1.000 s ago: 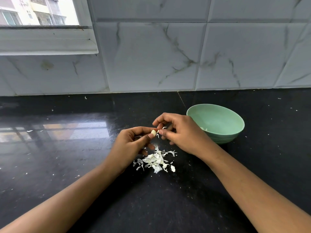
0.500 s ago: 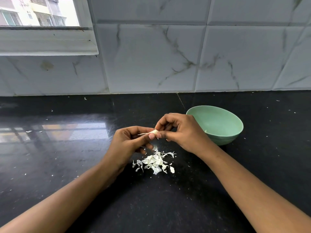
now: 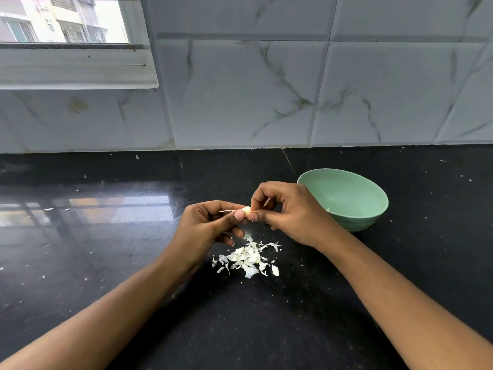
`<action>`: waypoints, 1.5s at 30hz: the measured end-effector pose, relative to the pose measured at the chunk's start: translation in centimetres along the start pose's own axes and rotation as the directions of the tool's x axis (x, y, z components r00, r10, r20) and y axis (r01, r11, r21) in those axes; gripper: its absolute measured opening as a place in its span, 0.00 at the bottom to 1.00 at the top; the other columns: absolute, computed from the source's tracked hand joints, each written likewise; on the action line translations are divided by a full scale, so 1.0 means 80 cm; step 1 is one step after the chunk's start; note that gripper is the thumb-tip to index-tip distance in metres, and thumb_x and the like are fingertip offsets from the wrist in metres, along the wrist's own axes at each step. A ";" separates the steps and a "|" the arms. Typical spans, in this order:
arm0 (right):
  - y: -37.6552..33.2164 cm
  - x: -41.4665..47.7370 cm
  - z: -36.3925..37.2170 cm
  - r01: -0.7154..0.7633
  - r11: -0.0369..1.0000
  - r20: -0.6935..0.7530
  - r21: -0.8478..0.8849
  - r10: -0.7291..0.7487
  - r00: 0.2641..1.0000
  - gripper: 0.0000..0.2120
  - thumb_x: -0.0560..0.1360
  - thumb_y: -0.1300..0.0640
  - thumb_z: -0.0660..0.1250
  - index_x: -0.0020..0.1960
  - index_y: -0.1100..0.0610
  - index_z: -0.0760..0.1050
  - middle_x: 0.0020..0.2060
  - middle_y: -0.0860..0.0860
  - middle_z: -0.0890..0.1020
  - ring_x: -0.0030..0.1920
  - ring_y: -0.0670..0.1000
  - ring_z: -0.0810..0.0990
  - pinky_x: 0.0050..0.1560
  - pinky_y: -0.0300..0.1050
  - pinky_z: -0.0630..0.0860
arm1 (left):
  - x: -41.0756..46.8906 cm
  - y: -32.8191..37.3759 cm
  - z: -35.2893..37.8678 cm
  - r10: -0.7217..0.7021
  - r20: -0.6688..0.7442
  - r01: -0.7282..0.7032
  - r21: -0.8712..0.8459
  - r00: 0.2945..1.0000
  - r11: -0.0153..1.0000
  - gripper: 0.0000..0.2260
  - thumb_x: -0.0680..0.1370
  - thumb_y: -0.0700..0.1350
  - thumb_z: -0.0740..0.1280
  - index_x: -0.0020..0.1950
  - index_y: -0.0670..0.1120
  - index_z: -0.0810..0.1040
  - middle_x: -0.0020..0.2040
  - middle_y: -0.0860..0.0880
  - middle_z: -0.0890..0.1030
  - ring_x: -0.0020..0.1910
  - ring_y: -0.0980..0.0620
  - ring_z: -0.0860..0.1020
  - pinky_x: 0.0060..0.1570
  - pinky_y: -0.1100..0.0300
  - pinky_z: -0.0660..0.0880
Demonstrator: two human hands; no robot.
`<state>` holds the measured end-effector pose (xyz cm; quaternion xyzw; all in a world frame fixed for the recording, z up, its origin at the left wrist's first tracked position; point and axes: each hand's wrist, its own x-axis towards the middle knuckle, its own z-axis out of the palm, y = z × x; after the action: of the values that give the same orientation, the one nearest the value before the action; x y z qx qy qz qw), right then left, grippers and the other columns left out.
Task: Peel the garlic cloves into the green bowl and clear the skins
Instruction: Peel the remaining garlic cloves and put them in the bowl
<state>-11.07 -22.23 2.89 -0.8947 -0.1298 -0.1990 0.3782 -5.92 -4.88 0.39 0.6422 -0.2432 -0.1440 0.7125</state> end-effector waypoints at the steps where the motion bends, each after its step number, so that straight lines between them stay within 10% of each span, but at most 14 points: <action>1: 0.001 0.000 -0.001 -0.028 1.000 0.019 0.015 0.027 0.999 0.06 0.69 0.57 0.75 0.39 0.53 0.77 0.34 0.47 0.80 0.35 0.46 0.78 0.36 0.46 0.78 | 0.000 0.000 0.000 0.004 0.001 -0.004 0.008 1.000 1.000 0.09 0.67 0.43 0.70 0.46 0.41 0.83 0.35 0.46 0.83 0.29 0.54 0.79 0.27 0.65 0.74; 7: 0.001 0.000 -0.003 -0.144 0.969 0.053 0.203 0.136 0.989 0.05 0.71 0.60 0.73 0.45 0.55 0.78 0.35 0.51 0.82 0.37 0.51 0.83 0.36 0.49 0.82 | -0.002 0.001 0.001 0.032 -0.010 -0.031 0.093 0.999 0.995 0.09 0.67 0.44 0.72 0.45 0.43 0.83 0.35 0.46 0.84 0.30 0.54 0.80 0.28 0.65 0.75; 19: -0.004 -0.002 -0.002 -0.090 0.989 0.042 -0.121 0.096 0.994 0.02 0.72 0.56 0.72 0.40 0.53 0.80 0.31 0.47 0.81 0.33 0.45 0.80 0.35 0.41 0.77 | 0.000 -0.005 -0.001 0.128 -0.024 -0.121 0.193 0.991 0.974 0.08 0.65 0.43 0.73 0.41 0.40 0.83 0.39 0.42 0.84 0.29 0.54 0.80 0.31 0.63 0.77; 34: -0.010 -0.002 0.012 -0.568 0.695 0.295 0.442 0.485 0.823 0.09 0.77 0.63 0.63 0.38 0.59 0.74 0.29 0.50 0.73 0.25 0.43 0.72 0.25 0.37 0.73 | -0.001 -0.004 -0.002 0.155 0.036 -0.159 0.172 0.987 0.972 0.04 0.66 0.42 0.72 0.40 0.46 0.83 0.44 0.49 0.86 0.32 0.54 0.81 0.32 0.62 0.77; 45: -0.005 -0.002 0.000 -0.294 0.921 0.056 0.255 0.289 0.956 0.04 0.71 0.61 0.73 0.44 0.53 0.82 0.37 0.55 0.85 0.40 0.54 0.84 0.39 0.47 0.82 | 0.004 0.000 -0.002 -0.071 -0.093 0.065 -0.071 0.993 0.995 0.09 0.65 0.42 0.72 0.42 0.40 0.81 0.34 0.48 0.83 0.28 0.56 0.79 0.28 0.67 0.75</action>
<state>-11.34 -22.01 3.09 -0.8483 -0.0235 -0.1139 0.5166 -5.60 -4.93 0.45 0.6316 -0.1819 -0.1458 0.7394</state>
